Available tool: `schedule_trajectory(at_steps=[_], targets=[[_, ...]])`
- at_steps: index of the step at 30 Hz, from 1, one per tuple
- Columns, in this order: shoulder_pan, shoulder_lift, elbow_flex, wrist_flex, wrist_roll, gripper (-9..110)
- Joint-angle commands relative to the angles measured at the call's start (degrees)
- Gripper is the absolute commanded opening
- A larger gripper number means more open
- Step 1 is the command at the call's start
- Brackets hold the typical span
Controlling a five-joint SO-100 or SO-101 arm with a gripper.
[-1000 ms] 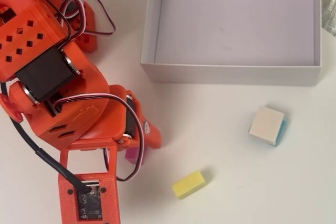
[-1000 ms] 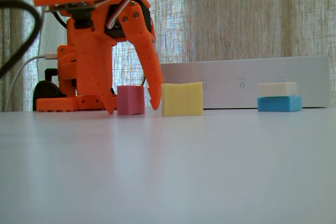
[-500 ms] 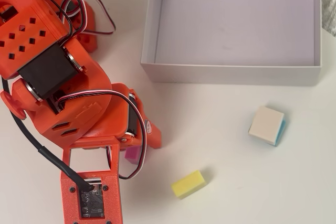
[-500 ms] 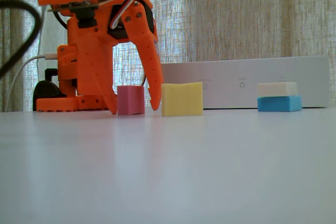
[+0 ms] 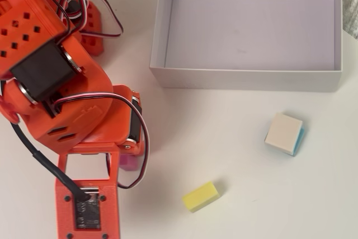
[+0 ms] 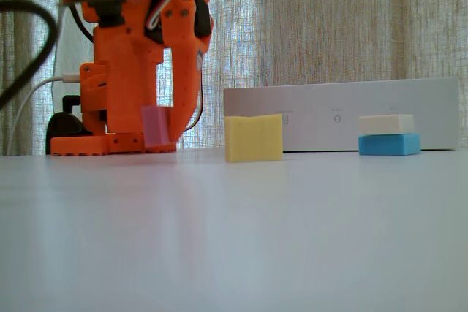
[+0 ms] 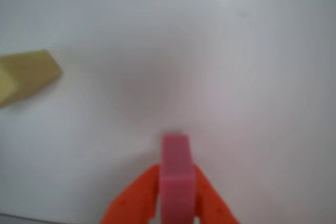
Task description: Grasp the pink cuboid and put it in the bin.
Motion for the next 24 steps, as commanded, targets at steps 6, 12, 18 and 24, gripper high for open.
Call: schedule_trajectory(at_steps=[6,12,18,24], targets=[[-12.4,1.6,-36.2,25.0,26.0,-8],[-27.9,1.1,-50.7,24.0,50.9,-8],[-45.2,5.5,-42.5,17.6,53.3,-8],[-55.5,13.3,-19.8,6.9,44.5,-8]])
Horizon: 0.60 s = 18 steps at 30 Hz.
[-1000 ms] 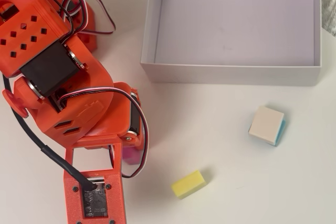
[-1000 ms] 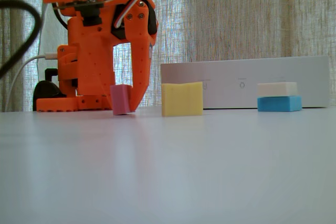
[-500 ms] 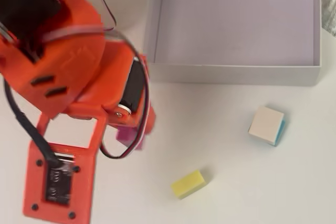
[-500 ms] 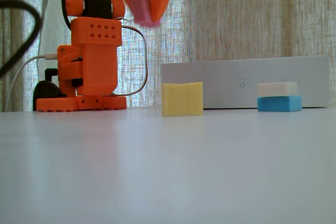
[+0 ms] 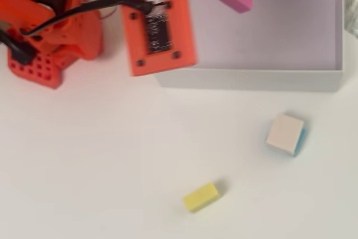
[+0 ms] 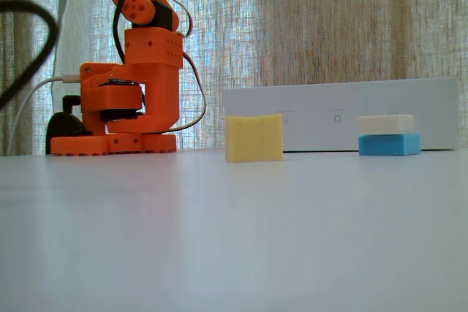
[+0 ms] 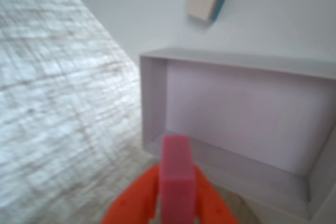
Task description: Grasp the pink cuboid and put it in the bin.
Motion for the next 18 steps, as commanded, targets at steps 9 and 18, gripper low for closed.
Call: schedule_trajectory(at_steps=[9,18], targets=[[-3.1,19.3,37.4,-16.1,-13.4,19],[0.9,23.6,38.5,-22.1,-16.8,49]])
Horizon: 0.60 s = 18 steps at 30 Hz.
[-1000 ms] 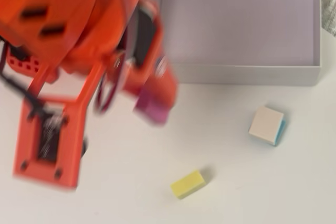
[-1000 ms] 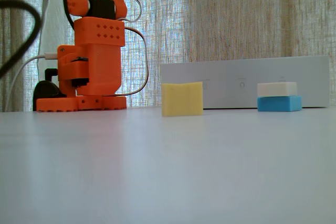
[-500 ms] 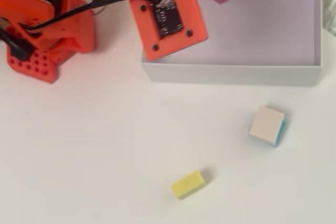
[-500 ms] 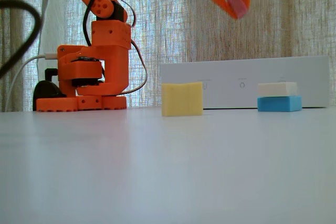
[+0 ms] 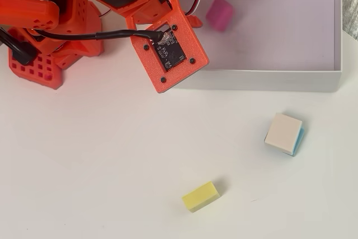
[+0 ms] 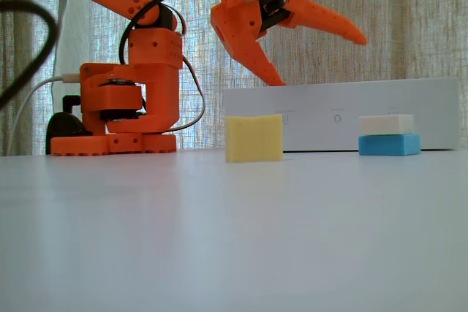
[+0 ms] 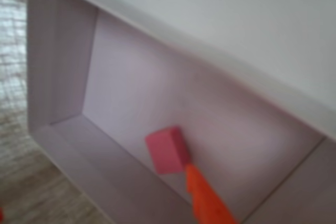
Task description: Grasp the pink cuboid and put it in the bin.
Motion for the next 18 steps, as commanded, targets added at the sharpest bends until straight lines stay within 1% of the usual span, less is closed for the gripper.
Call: schedule_trajectory(at_steps=[1,5,8,11,12,15,18], targets=[[3.3,1.2,-2.9,-4.0,-1.5,48],[13.6,1.3,-10.2,-11.4,-1.4,44],[23.9,1.3,-16.9,-17.1,-0.8,40],[35.1,1.9,-22.9,-19.3,2.5,40],[38.7,2.7,-24.2,-18.7,4.4,40],[47.2,6.4,-25.0,-11.6,9.4,40],[52.2,11.6,-19.7,-3.7,11.0,40]])
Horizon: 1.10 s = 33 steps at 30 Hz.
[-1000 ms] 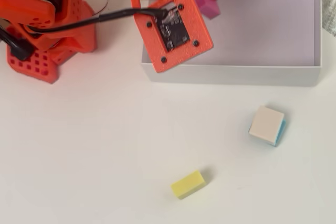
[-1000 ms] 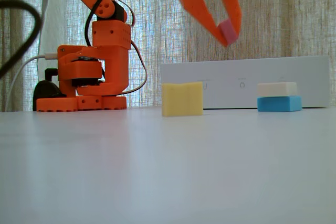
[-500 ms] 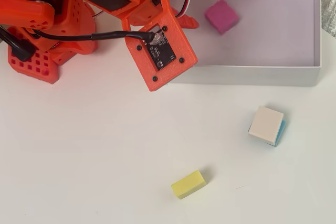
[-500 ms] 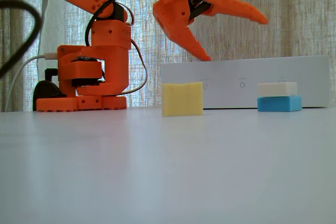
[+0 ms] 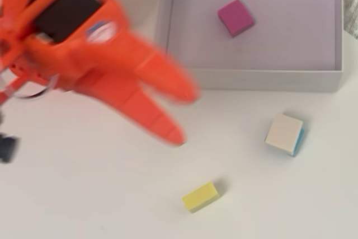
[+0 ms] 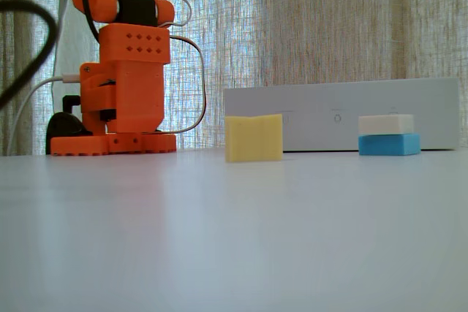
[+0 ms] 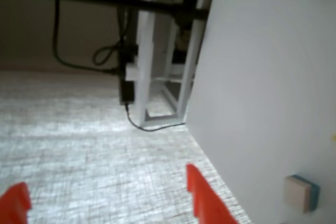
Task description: Grasp the pink cuboid and put it in the bin.
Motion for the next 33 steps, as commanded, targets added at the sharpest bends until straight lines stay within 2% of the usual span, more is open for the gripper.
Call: schedule_trajectory(at_steps=[1,10,12,14,16,21,24,33], targets=[[4.5,6.5,4.0,7.6,1.1,40],[3.5,26.6,24.5,23.7,-0.6,39],[3.1,29.2,26.5,27.1,-0.6,31],[3.6,29.6,28.0,26.9,-1.0,17],[3.3,29.6,28.8,27.3,-1.6,10],[3.2,29.6,31.5,26.6,-2.0,5],[3.6,29.6,32.1,26.2,-2.0,-8],[5.2,29.6,34.8,25.1,-5.1,-8]])
